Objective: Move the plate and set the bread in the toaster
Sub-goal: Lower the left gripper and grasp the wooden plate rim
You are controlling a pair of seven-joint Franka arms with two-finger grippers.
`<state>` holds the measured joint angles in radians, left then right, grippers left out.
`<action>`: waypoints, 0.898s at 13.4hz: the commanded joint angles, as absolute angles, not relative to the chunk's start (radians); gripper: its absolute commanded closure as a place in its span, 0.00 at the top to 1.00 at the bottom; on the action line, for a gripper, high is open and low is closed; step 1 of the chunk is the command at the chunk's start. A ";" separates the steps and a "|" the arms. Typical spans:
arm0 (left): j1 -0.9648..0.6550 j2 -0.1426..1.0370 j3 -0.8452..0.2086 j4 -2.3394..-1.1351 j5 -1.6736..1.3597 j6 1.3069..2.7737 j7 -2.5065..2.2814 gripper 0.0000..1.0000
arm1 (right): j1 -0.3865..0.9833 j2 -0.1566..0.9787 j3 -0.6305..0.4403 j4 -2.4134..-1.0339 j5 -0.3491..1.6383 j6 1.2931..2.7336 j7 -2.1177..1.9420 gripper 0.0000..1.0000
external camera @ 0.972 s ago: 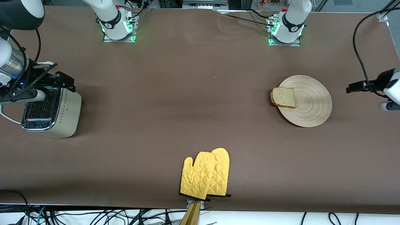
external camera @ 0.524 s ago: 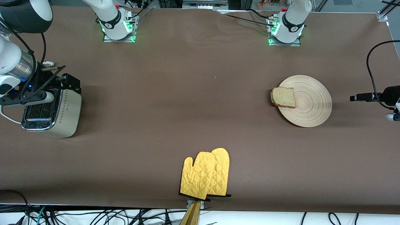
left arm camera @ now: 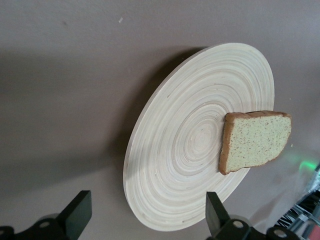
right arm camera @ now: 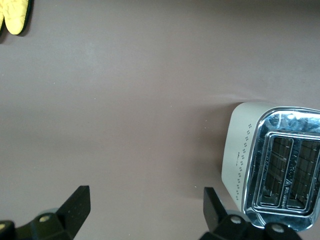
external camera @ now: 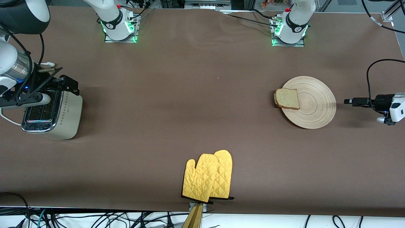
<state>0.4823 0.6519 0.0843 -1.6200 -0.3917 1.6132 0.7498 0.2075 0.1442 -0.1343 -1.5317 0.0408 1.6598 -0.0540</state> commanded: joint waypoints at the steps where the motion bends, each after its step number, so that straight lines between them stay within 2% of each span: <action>1: 0.491 0.692 0.083 -1.608 -0.443 1.588 0.830 1.00 | 0.202 0.124 -0.140 -1.534 0.038 1.649 -0.061 1.00; 10: 0.491 0.761 0.084 -1.649 -0.521 1.568 0.925 1.00 | 0.202 0.123 -0.176 -1.531 0.032 1.651 -0.046 1.00; 12: 0.483 0.772 0.084 -1.670 -0.552 1.571 0.923 0.88 | 0.204 0.126 -0.176 -1.531 0.025 1.649 -0.049 1.00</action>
